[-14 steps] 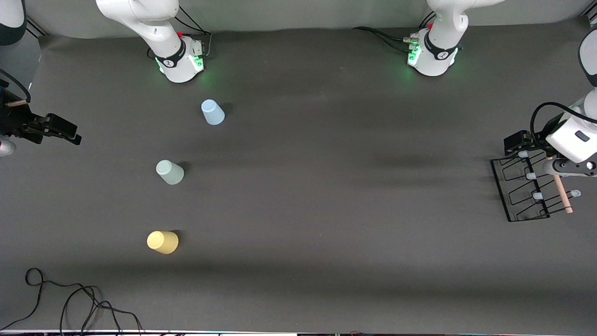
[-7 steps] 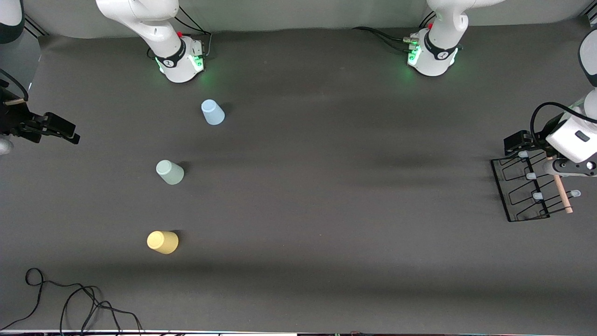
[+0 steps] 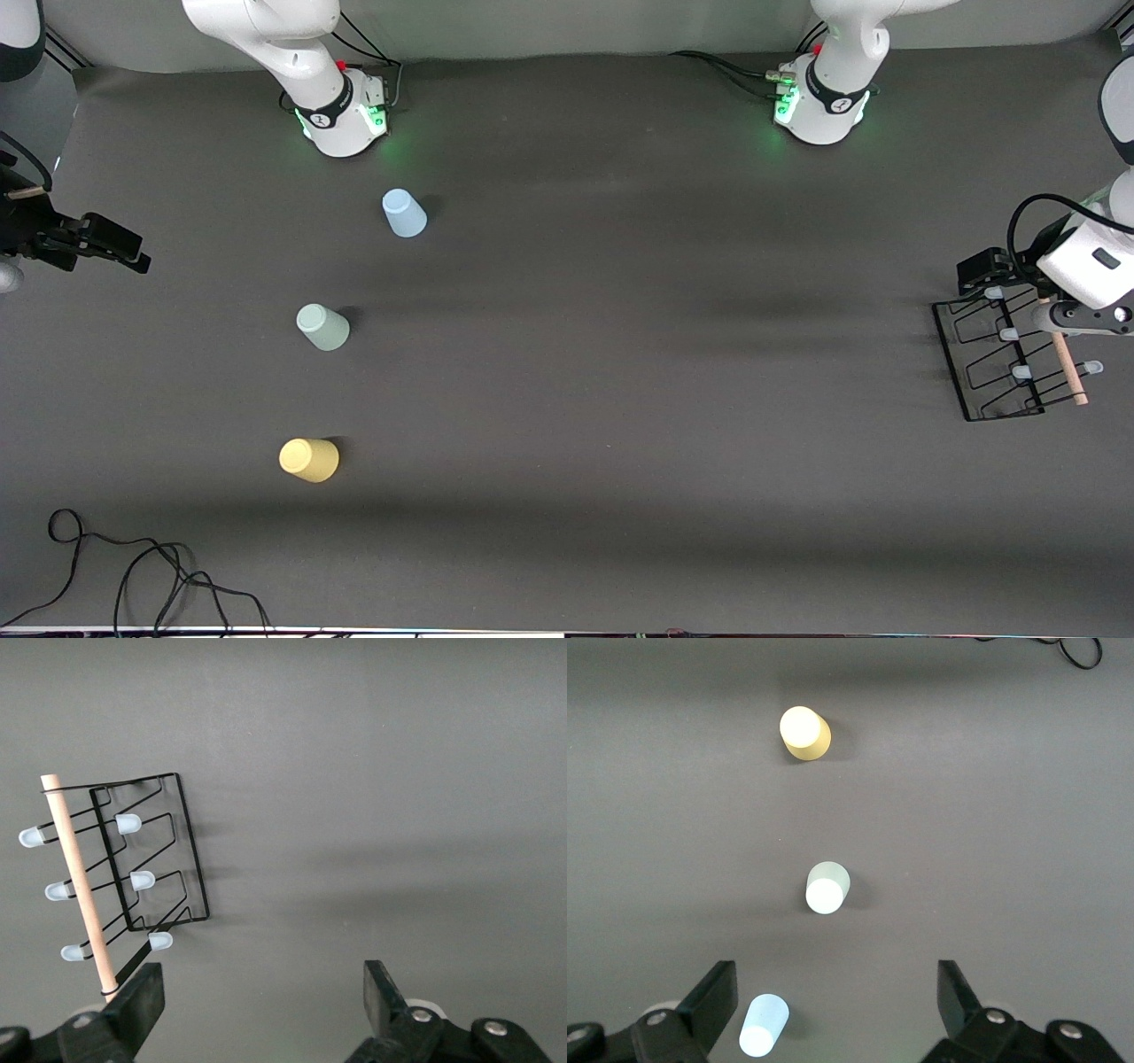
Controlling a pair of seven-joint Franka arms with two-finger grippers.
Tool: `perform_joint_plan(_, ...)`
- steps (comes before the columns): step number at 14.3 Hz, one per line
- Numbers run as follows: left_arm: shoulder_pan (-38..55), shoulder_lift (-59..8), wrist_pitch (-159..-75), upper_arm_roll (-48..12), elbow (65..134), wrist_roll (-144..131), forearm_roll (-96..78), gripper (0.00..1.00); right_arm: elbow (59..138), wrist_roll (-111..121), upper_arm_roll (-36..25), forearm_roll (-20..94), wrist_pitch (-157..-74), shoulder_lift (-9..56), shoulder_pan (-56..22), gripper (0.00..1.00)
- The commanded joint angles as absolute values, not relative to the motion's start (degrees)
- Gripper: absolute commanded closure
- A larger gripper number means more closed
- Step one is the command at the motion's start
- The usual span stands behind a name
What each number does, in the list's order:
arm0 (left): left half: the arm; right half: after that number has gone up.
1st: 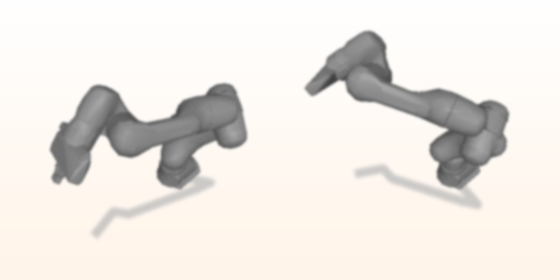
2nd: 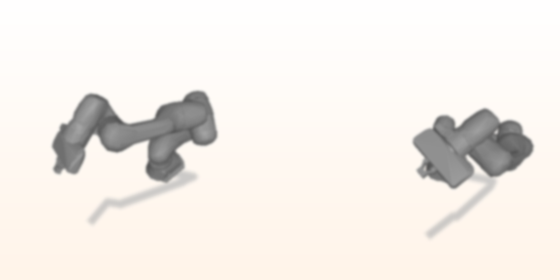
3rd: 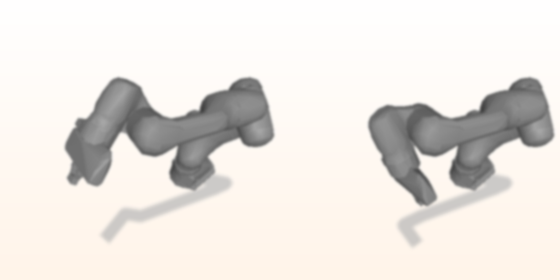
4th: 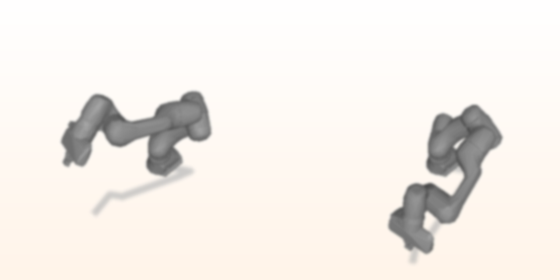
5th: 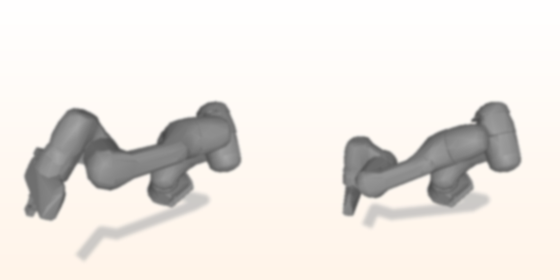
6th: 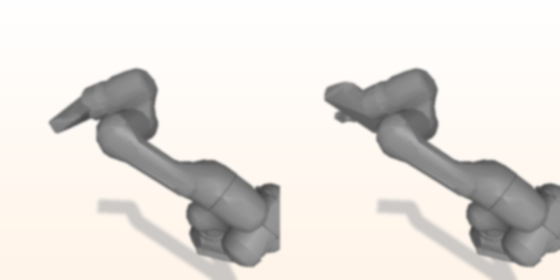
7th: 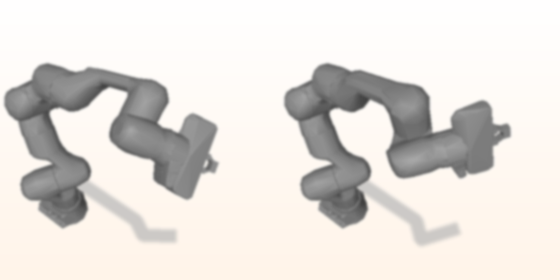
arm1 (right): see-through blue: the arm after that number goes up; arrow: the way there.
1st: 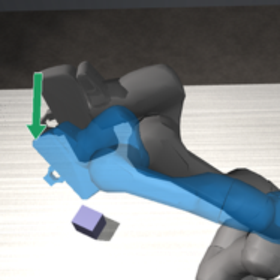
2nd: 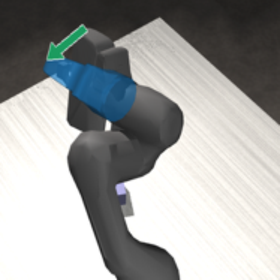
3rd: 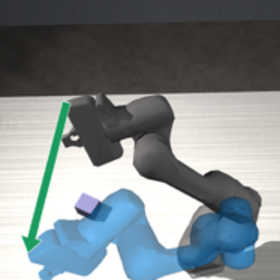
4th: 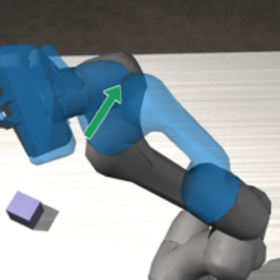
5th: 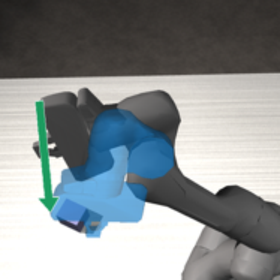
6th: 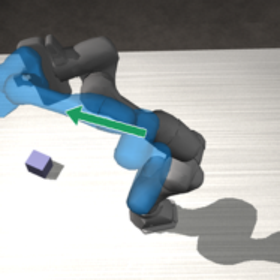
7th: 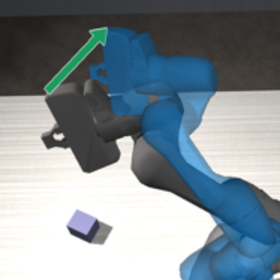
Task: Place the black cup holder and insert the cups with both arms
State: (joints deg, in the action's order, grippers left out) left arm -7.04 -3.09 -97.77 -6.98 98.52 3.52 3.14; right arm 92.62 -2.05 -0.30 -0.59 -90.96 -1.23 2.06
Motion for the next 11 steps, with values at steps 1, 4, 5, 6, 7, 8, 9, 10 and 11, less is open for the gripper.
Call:
perform_joint_plan(1,-6.42,-2.20,-98.88,-6.24,99.49,3.96,2.55,0.00,91.93,-0.97,-0.26,0.26,-89.91,-1.58,2.55,0.00)
perform_joint_plan(4,-6.50,-2.20,-98.79,-6.24,99.49,3.96,2.55,0.00,91.93,-0.88,-0.26,-0.17,-89.91,-1.67,2.55,0.00)
perform_joint_plan(5,-6.42,-2.11,-98.88,-6.24,99.49,3.96,2.55,0.00,91.93,-0.44,-0.26,-0.18,-89.91,-1.76,2.55,0.00)
perform_joint_plan(6,-6.42,-2.20,-98.79,-6.24,99.49,3.96,2.55,0.00,91.93,1.21,-0.26,-0.26,-89.91,-1.84,2.55,0.00)
perform_joint_plan(7,-6.50,-2.11,-98.79,-6.24,99.49,3.96,2.55,0.00,91.93,1.84,-0.26,-0.26,-89.83,-1.85,2.81,0.00)
perform_joint_plan(8,-6.50,-2.20,-98.79,-6.24,99.49,3.87,2.55,0.00,91.85,1.85,-0.35,-0.18,-89.82,-1.85,2.90,0.00)
perform_joint_plan(9,-6.50,-2.20,-98.79,-6.24,99.49,3.95,2.55,0.00,91.76,1.76,-0.44,-0.09,-89.82,-1.85,2.90,0.00)
perform_joint_plan(10,-6.50,-2.11,-98.88,-6.24,99.49,3.96,2.55,0.00,91.76,1.58,-0.53,0.09,-89.82,-1.85,2.90,0.00)
perform_joint_plan(11,-6.50,-2.20,-98.88,-6.24,99.49,3.96,2.55,0.00,91.67,1.41,-0.53,0.09,-89.82,-1.85,2.90,0.00)
